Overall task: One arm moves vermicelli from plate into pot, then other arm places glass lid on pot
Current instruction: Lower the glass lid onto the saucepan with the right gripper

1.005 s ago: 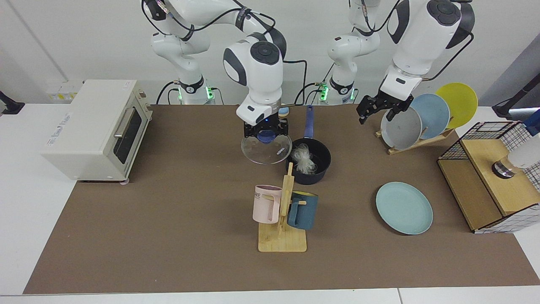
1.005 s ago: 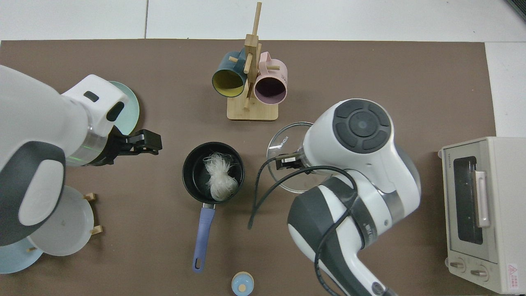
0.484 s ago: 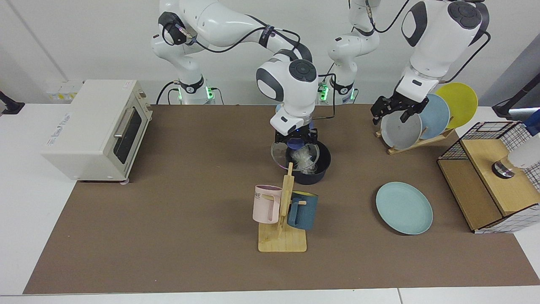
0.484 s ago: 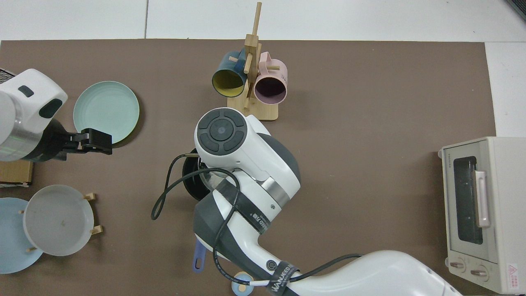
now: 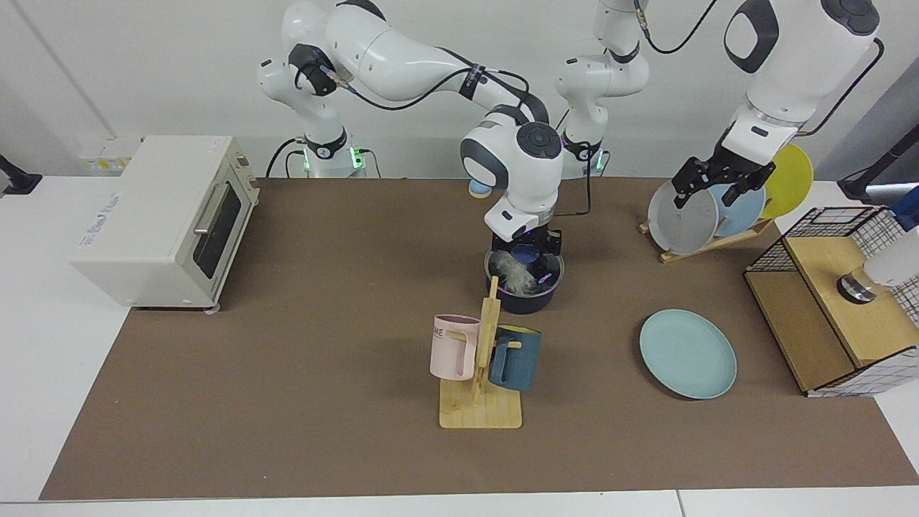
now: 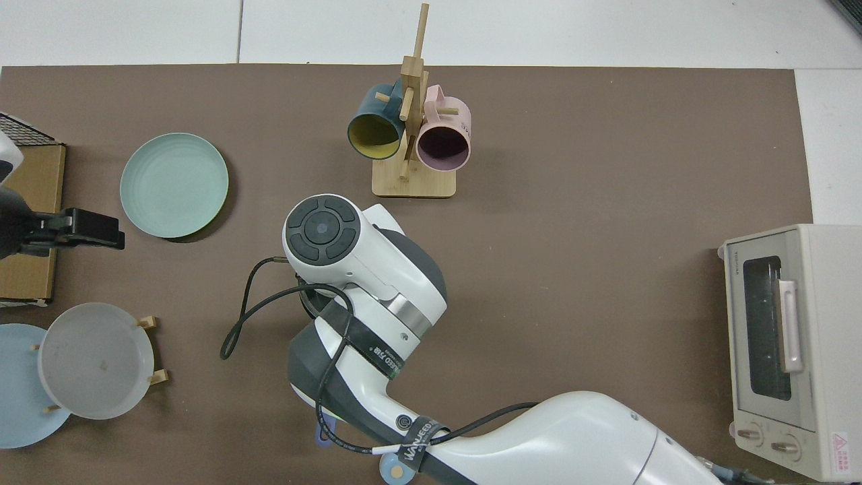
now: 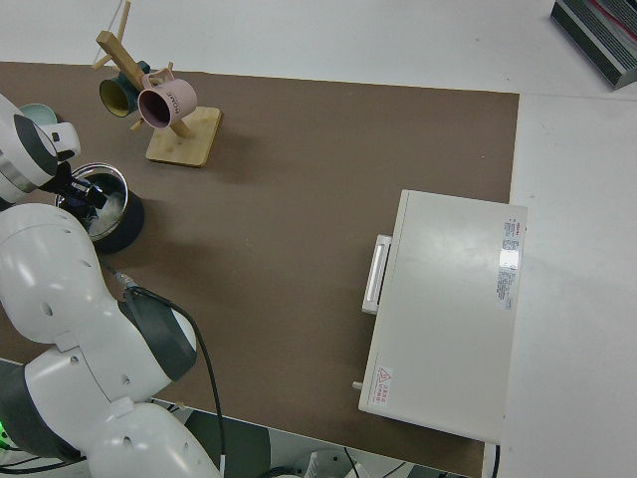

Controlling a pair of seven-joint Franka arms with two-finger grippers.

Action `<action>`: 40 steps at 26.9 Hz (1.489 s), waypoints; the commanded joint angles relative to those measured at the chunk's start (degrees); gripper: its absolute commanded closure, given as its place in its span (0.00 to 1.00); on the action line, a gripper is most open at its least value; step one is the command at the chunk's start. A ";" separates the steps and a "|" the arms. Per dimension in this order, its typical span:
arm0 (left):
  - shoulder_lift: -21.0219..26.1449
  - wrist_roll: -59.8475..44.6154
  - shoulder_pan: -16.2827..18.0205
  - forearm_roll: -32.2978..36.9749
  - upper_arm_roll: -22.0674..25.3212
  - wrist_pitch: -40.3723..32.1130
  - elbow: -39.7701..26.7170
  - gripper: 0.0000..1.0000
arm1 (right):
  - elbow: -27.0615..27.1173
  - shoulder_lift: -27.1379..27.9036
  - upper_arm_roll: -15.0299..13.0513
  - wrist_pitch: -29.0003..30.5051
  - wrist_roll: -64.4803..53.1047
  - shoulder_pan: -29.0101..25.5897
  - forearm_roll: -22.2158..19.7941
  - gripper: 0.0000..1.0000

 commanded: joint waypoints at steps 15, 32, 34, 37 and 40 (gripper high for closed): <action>0.11 1.60 -1.40 -0.37 1.11 -1.16 1.10 0.00 | 2.45 1.94 1.10 -1.09 3.19 0.24 -0.78 0.90; 0.29 1.16 2.82 -0.46 -3.38 -0.81 1.10 0.00 | 2.54 3.26 1.89 -2.32 4.68 -0.02 -0.34 0.92; 0.29 1.16 2.73 -0.37 -3.38 -0.54 1.02 0.00 | 2.54 3.26 1.97 -3.20 4.68 -0.11 -0.25 0.92; 0.46 0.73 2.82 0.15 -3.29 0.34 1.02 0.00 | 2.54 3.35 1.97 -4.61 4.68 -0.20 -0.25 0.93; 0.55 -1.12 2.47 3.57 -3.46 0.51 1.02 0.00 | 2.54 3.35 1.98 -4.87 4.68 -0.11 -0.25 0.94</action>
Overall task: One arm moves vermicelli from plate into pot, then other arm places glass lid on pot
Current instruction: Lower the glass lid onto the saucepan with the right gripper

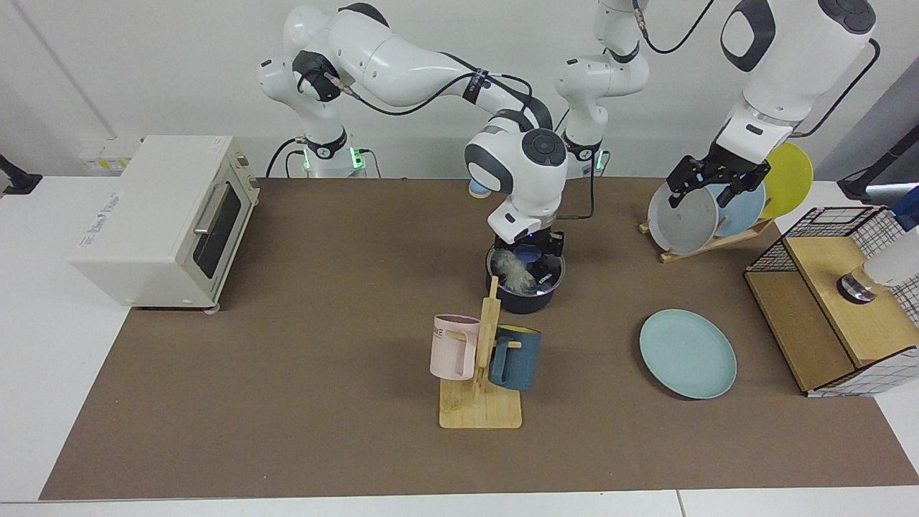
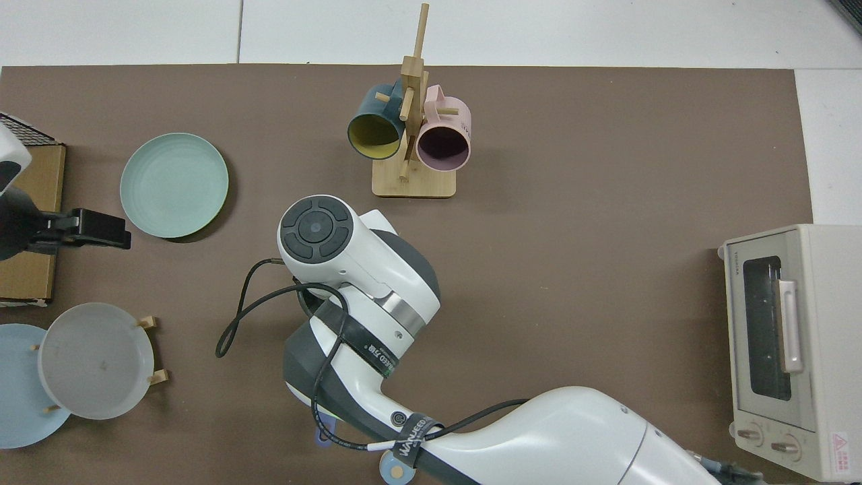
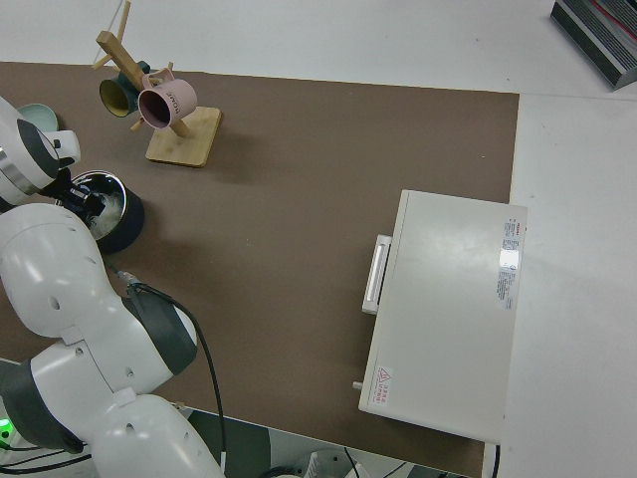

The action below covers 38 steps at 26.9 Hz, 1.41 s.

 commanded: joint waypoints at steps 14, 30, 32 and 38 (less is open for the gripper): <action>0.48 -1.79 0.34 3.38 -1.26 0.17 1.05 0.00 | 1.17 2.23 1.11 -2.98 1.96 -0.21 -0.51 0.00; 0.48 -1.88 0.78 3.38 -1.17 -0.63 1.14 0.00 | 4.25 -0.84 4.89 -8.25 1.34 -6.18 -0.51 0.00; 0.48 -1.88 0.87 3.38 -1.17 -0.63 1.14 0.00 | 4.33 -1.55 4.98 -8.17 1.26 -6.80 -0.51 0.00; 0.48 -1.88 0.95 3.38 -1.17 -0.63 1.14 0.00 | 4.95 -3.13 4.98 -5.89 1.08 -8.64 -0.25 0.00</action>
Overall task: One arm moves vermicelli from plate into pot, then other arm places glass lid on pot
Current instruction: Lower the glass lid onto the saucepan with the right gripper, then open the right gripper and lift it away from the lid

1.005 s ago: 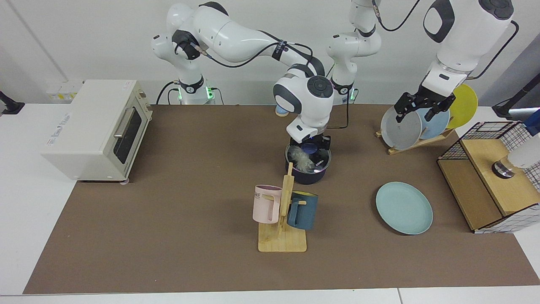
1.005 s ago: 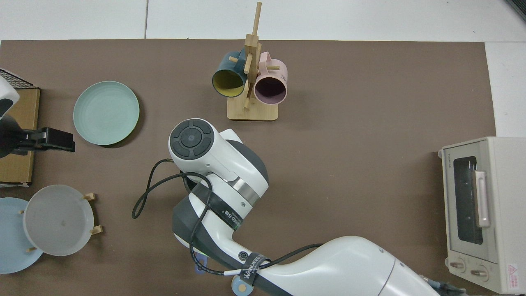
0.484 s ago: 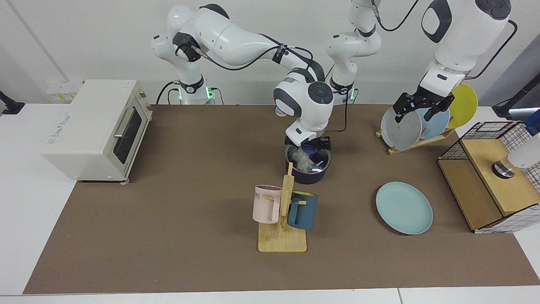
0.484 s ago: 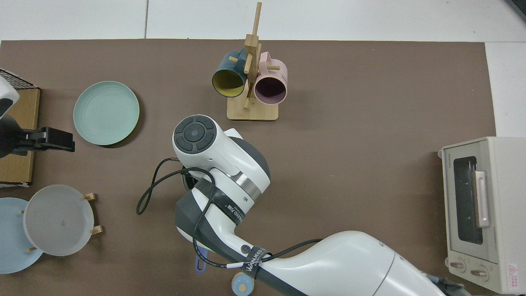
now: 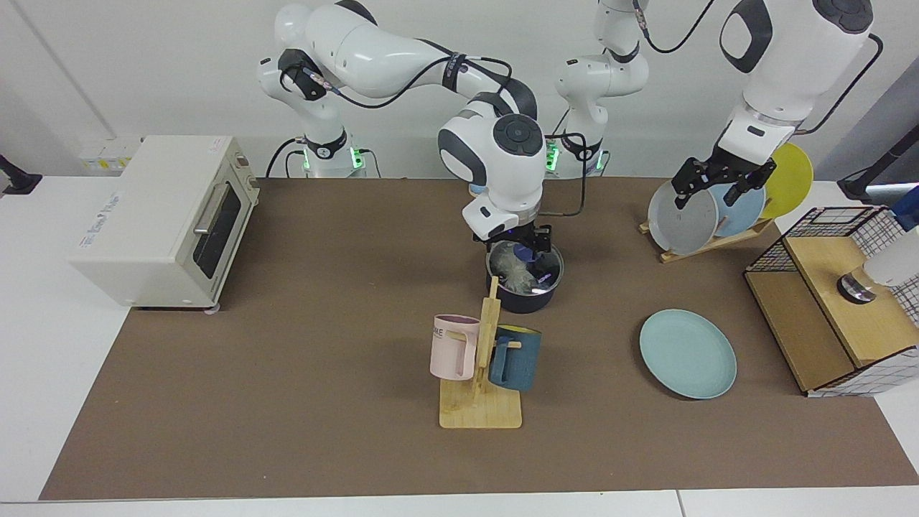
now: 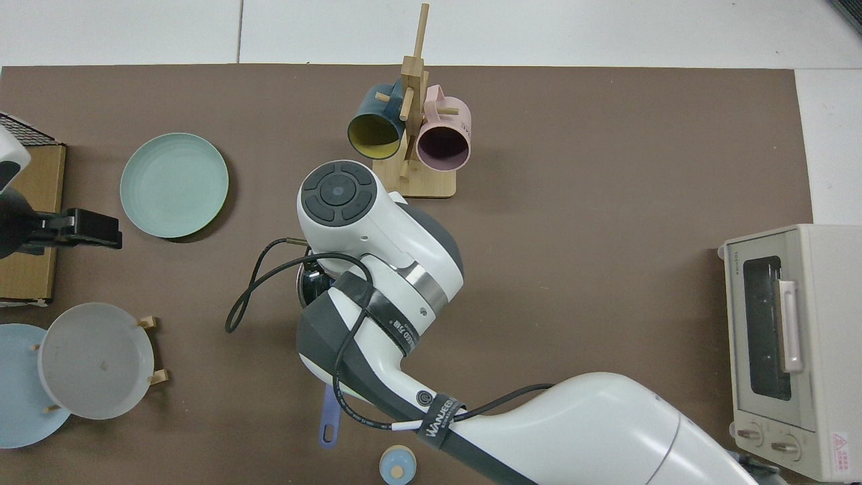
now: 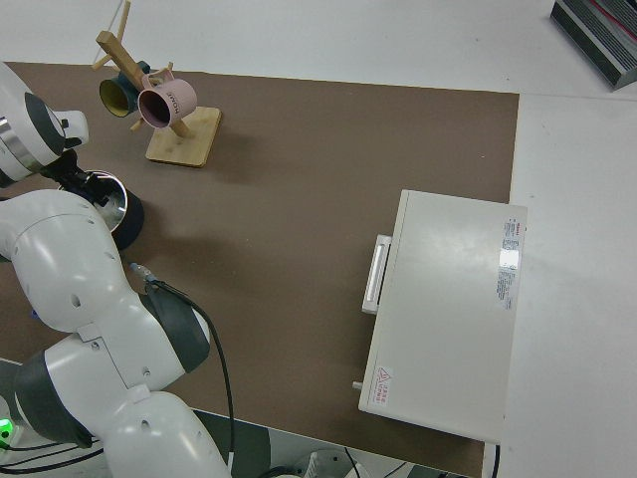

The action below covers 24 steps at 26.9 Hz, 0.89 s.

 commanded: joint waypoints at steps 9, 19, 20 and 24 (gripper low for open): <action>0.47 -0.76 0.41 0.87 -0.46 -0.74 1.12 0.00 | 0.21 -4.61 -0.16 -2.68 -7.92 -3.04 -1.04 0.00; 0.47 -0.76 0.41 0.87 -0.46 -0.74 1.12 0.00 | -0.40 -13.93 -12.89 -7.35 -24.98 -3.66 2.28 0.00; 0.47 -0.76 0.41 0.87 -0.46 -0.74 1.12 0.00 | -0.75 -15.15 -15.35 -7.35 -26.21 -3.75 3.86 0.00; 0.47 -0.76 0.41 0.87 -0.46 -0.74 1.12 0.00 | -4.44 -19.64 -25.54 -8.14 -34.46 -3.49 10.29 0.00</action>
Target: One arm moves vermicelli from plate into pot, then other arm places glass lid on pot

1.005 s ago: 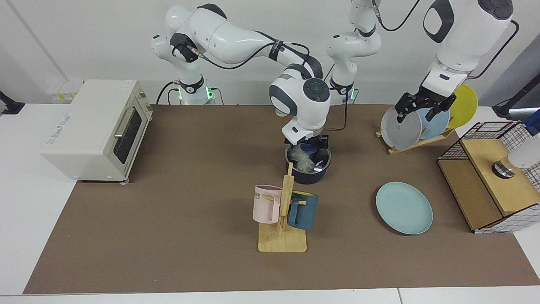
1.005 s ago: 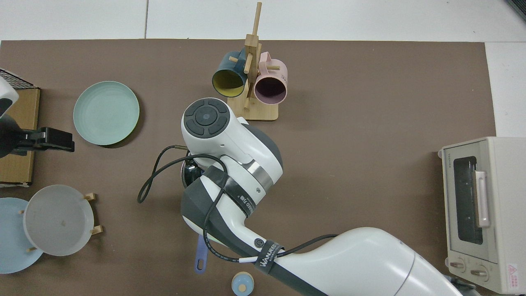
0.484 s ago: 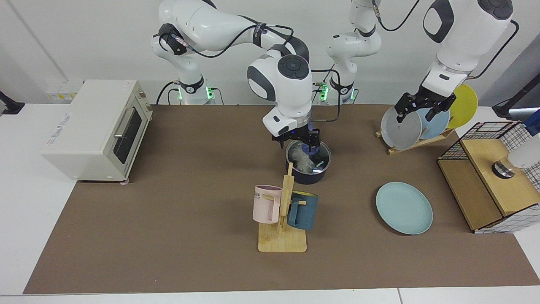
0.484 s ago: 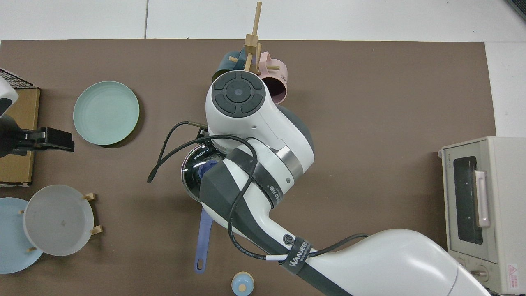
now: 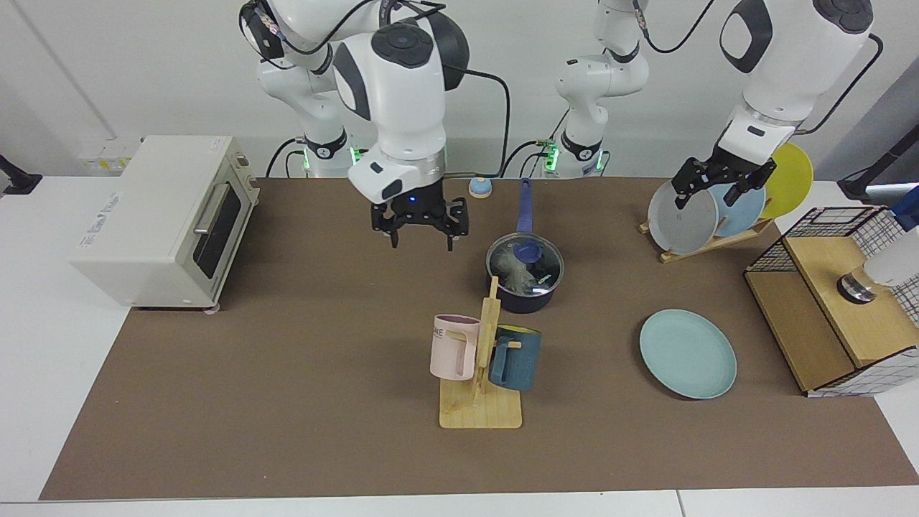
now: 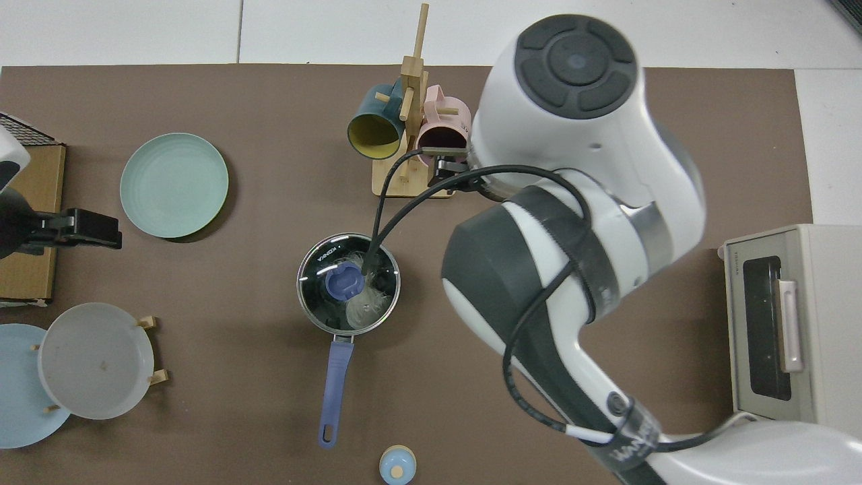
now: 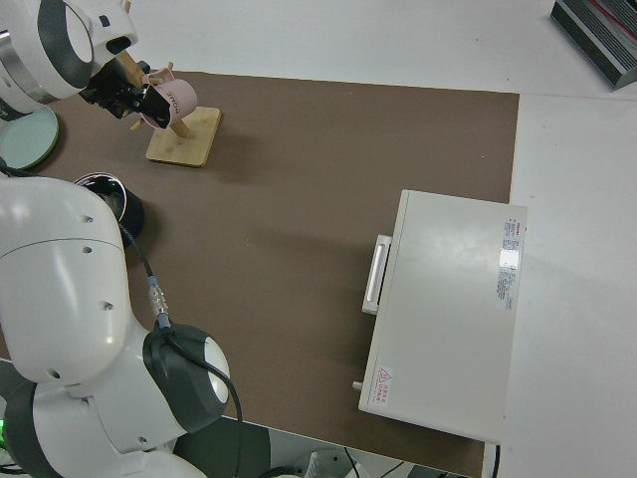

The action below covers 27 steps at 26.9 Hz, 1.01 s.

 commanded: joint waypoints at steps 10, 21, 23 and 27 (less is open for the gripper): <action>0.47 -0.75 0.40 0.87 -0.46 -0.73 1.12 0.00 | -12.49 -14.53 -18.07 -6.16 -20.52 -2.03 6.06 0.00; 0.47 -0.75 0.40 0.87 -0.46 -0.73 1.12 0.00 | -31.29 -28.86 -18.95 1.65 -29.15 -7.22 5.35 0.00; 0.47 -0.75 0.40 0.87 -0.46 -0.73 1.12 0.00 | -32.36 -29.57 -21.40 1.92 -29.41 -6.17 5.35 0.00; 0.47 -0.75 0.40 0.87 -0.46 -0.73 1.12 0.00 | -32.28 -29.39 -25.71 1.92 -33.09 -5.38 6.05 0.00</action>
